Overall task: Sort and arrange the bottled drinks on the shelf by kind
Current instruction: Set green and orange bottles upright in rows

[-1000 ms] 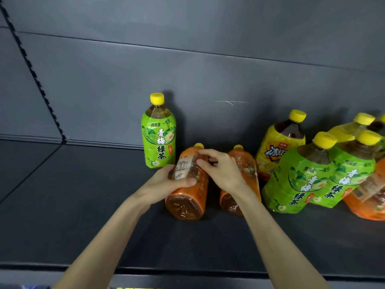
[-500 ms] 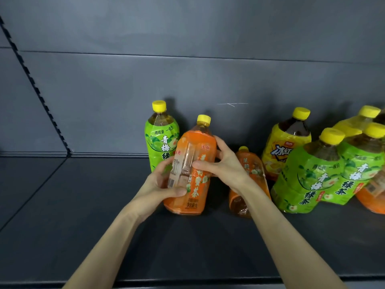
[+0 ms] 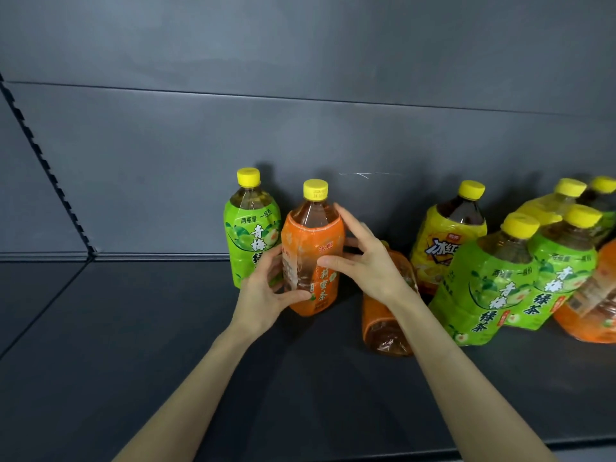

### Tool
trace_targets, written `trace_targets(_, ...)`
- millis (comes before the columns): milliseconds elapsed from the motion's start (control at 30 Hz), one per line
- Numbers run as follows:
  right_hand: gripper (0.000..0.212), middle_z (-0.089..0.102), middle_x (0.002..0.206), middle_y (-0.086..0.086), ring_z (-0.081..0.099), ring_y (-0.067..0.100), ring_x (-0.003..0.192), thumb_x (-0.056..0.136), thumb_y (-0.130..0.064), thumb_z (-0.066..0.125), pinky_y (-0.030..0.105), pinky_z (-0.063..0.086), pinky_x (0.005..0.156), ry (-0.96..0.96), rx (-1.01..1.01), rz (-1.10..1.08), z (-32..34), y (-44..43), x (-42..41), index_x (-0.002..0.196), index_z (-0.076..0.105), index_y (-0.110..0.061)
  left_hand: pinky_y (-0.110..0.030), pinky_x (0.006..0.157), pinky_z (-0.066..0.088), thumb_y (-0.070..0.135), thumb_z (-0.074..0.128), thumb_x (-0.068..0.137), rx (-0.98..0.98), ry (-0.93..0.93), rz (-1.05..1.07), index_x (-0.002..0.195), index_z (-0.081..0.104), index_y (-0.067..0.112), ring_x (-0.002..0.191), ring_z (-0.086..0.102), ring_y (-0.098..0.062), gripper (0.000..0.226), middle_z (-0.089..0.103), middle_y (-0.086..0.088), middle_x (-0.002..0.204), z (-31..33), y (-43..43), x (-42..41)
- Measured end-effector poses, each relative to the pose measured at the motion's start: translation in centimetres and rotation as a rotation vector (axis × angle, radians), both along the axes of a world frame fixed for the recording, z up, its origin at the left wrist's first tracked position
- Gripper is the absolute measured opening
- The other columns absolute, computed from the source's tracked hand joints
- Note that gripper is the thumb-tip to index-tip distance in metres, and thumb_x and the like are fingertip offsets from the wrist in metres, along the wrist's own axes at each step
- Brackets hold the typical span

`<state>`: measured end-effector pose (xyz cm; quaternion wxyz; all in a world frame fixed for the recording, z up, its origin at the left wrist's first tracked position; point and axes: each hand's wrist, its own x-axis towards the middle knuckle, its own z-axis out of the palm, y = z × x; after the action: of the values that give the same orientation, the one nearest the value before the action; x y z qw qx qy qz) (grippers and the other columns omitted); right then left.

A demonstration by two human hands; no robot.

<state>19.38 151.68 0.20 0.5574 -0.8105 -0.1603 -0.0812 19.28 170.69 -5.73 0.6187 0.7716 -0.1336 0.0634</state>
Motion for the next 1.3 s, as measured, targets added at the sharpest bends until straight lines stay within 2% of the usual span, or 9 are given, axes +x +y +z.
trace_targets(233, 0.084, 0.041, 0.142, -0.012, 0.046, -0.003, 0.118, 0.086, -0.020, 0.070, 0.015, 0.046, 0.092, 0.042, -0.022, -0.024, 0.0, 0.0, -0.2, 0.151, 0.018, -0.031, -0.032, 0.101, 0.047, 0.011, 0.083, 0.068, 0.064, -0.040, 0.078, 0.143, 0.037, 0.016, 0.124, 0.051, -0.013, 0.088, 0.055, 0.001, 0.135, 0.3, -1.0, -0.6)
trace_targets(400, 0.069, 0.051, 0.139, -0.005, 0.046, 0.006, 0.123, 0.086, -0.033, 0.070, 0.008, 0.036, 0.088, -0.030, -0.234, -0.223, -0.3, -0.7, -2.1, 0.145, 0.037, -0.025, -0.002, 0.072, 0.046, 0.015, 0.080, 0.074, 0.184, -0.107, 0.229, 0.129, 0.054, 0.015, 0.104, 0.058, -0.005, 0.061, 0.060, 0.013, 0.113, 0.1, -1.3, -1.8)
trace_targets(500, 0.055, 0.054, 0.137, 0.001, 0.046, 0.017, 0.129, 0.087, -0.039, 0.067, 0.025, 0.039, 0.101, -0.020, -0.324, -0.397, -1.3, -2.2, -3.8, 0.136, 0.050, -0.020, -0.005, 0.060, 0.045, 0.022, 0.074, 0.081, 0.223, -0.103, 0.310, 0.099, 0.068, 0.015, 0.087, 0.066, -0.008, 0.021, 0.067, 0.010, 0.093, -0.5, -0.9, -2.7)
trace_targets(600, 0.054, 0.052, 0.137, 0.005, 0.043, 0.027, 0.130, 0.089, -0.040, 0.064, 0.044, 0.039, 0.107, 0.050, -0.343, -0.491, -1.8, -3.2, -4.7, 0.135, 0.049, -0.018, -0.007, 0.059, 0.045, 0.023, 0.071, 0.083, 0.244, -0.081, 0.282, 0.091, 0.068, 0.014, 0.079, 0.063, -0.003, 0.012, 0.066, 0.004, 0.093, -0.8, -1.7, -3.5)
trace_targets(700, 0.061, 0.046, 0.142, 0.010, 0.040, 0.033, 0.131, 0.091, -0.045, 0.058, 0.048, 0.036, 0.108, 0.160, -0.358, -0.539, -2.2, -3.7, -4.9, 0.142, 0.039, -0.017, -0.007, 0.060, 0.042, 0.026, 0.068, 0.086, 0.260, -0.058, 0.271, 0.089, 0.068, 0.017, 0.076, 0.059, 0.000, 0.010, 0.063, 0.004, 0.093, -0.6, -2.8, -4.1)
trace_targets(867, 0.063, 0.051, 0.139, 0.013, 0.051, 0.034, 0.123, 0.093, -0.040, 0.057, 0.044, 0.042, 0.103, 0.332, -0.278, -0.557, -2.7, -4.8, -5.0, 0.145, 0.033, -0.013, -0.005, 0.064, 0.042, 0.030, 0.063, 0.089, 0.201, -0.013, 0.198, 0.087, 0.066, 0.023, 0.078, 0.058, 0.004, 0.008, 0.064, 0.012, 0.084, -0.3, -4.1, -5.0)
trace_targets(1033, 0.066, 0.043, 0.141, 0.006, 0.050, 0.026, 0.121, 0.084, -0.033, 0.072, 0.045, 0.045, 0.103, 0.332, -0.001, -0.493, -3.6, -5.1, -6.4, 0.141, 0.040, -0.025, -0.025, 0.077, 0.054, 0.035, 0.056, 0.093, 0.129, 0.141, 0.048, 0.088, 0.062, 0.031, 0.087, 0.064, -0.006, 0.008, 0.066, 0.010, 0.090, -0.2, -5.1, -4.9)
trace_targets(1133, 0.079, 0.043, 0.138, 0.002, 0.053, 0.022, 0.117, 0.077, -0.032, 0.078, 0.040, 0.048, 0.097, 0.371, 0.161, -0.413, -4.4, -4.6, -7.6, 0.142, 0.036, -0.025, -0.033, 0.082, 0.057, 0.036, 0.053, 0.095, 0.080, 0.232, -0.017, 0.103, 0.062, 0.021, 0.093, 0.065, -0.009, 0.019, 0.067, 0.001, 0.103, -0.2, -5.9, -4.6)
trace_targets(1300, 0.089, 0.041, 0.141, 0.004, 0.053, 0.025, 0.120, 0.076, -0.041, 0.076, 0.044, 0.048, 0.100, 0.435, 0.238, -0.356, -5.5, -3.9, -8.6, 0.148, 0.027, -0.023, -0.020, 0.072, 0.055, 0.047, 0.050, 0.093, -0.049, 0.411, -0.102, 0.117, 0.056, 0.015, 0.098, 0.061, -0.006, 0.040, 0.063, 0.004, 0.112, 0.5, -7.3, -4.2)
